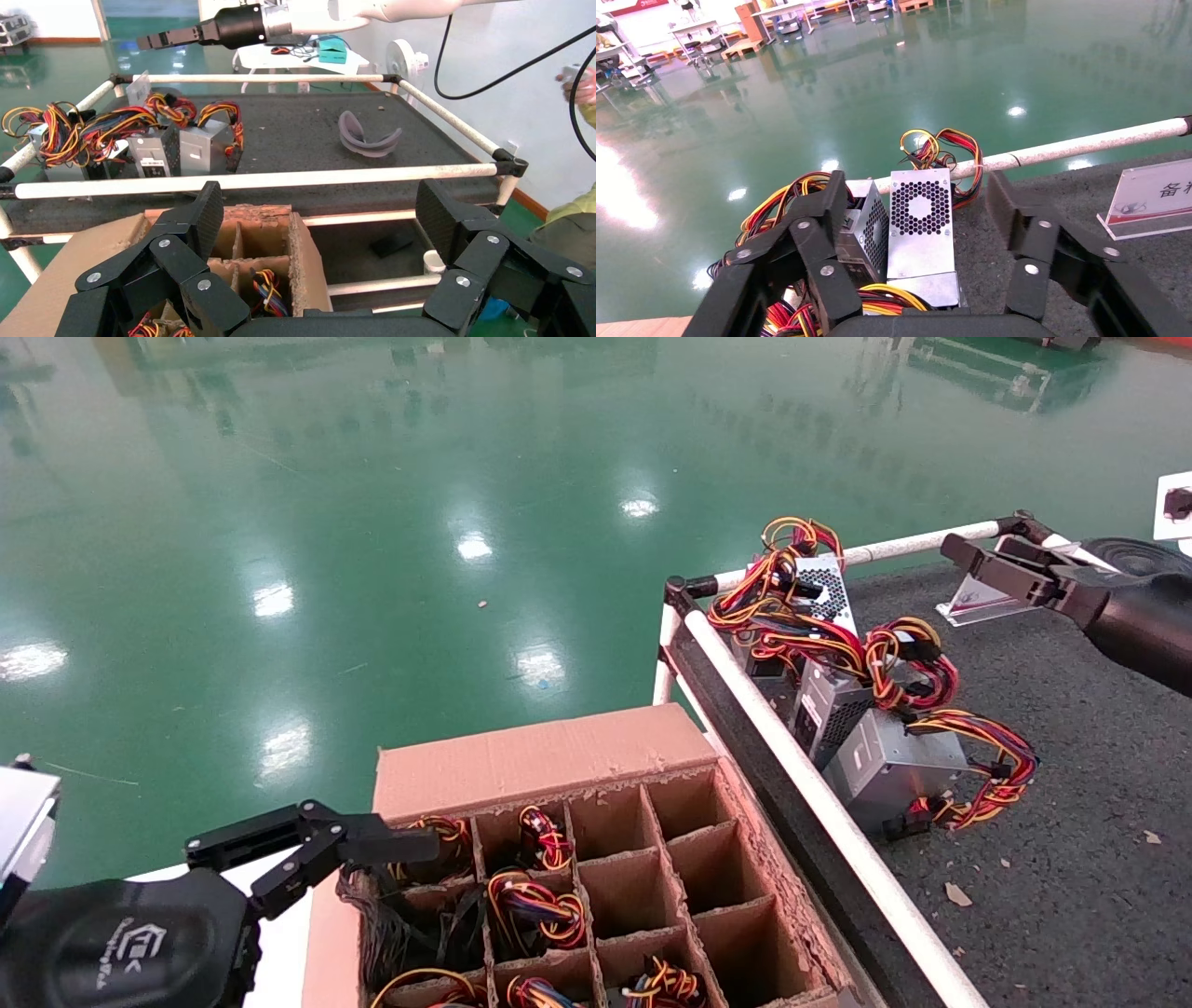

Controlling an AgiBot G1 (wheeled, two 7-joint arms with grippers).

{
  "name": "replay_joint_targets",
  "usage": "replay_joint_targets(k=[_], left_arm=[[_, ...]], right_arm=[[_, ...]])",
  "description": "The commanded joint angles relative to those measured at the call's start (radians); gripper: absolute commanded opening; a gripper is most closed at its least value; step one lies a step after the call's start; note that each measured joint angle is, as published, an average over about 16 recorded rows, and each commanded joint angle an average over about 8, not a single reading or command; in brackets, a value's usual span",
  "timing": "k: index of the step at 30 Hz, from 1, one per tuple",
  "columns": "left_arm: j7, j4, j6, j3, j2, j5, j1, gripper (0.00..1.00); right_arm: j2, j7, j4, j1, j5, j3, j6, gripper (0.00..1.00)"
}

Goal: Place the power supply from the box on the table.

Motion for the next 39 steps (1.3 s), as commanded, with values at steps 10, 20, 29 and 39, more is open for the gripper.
replay_joint_targets(k=[10, 20, 29, 39], left_arm=[[0.0, 0.0, 0.0, 0.0, 0.0, 0.0, 0.0, 1.0], [0.0, 0.0, 0.0, 0.0, 0.0, 0.0, 0.0, 1.0], [0.0, 0.0, 0.0, 0.0, 0.0, 0.0, 0.0, 1.0], [0.0, 0.0, 0.0, 0.0, 0.0, 0.0, 0.0, 1.0]], right_arm=[[0.0, 0.001, -0.001, 0.0, 0.001, 0.0, -0.001, 1.0], [0.0, 0.001, -0.001, 0.0, 0.001, 0.0, -0.001, 1.0], [0.0, 0.001, -0.001, 0.0, 0.001, 0.0, -0.001, 1.0], [0.0, 0.001, -0.001, 0.0, 0.001, 0.001, -0.001, 1.0]])
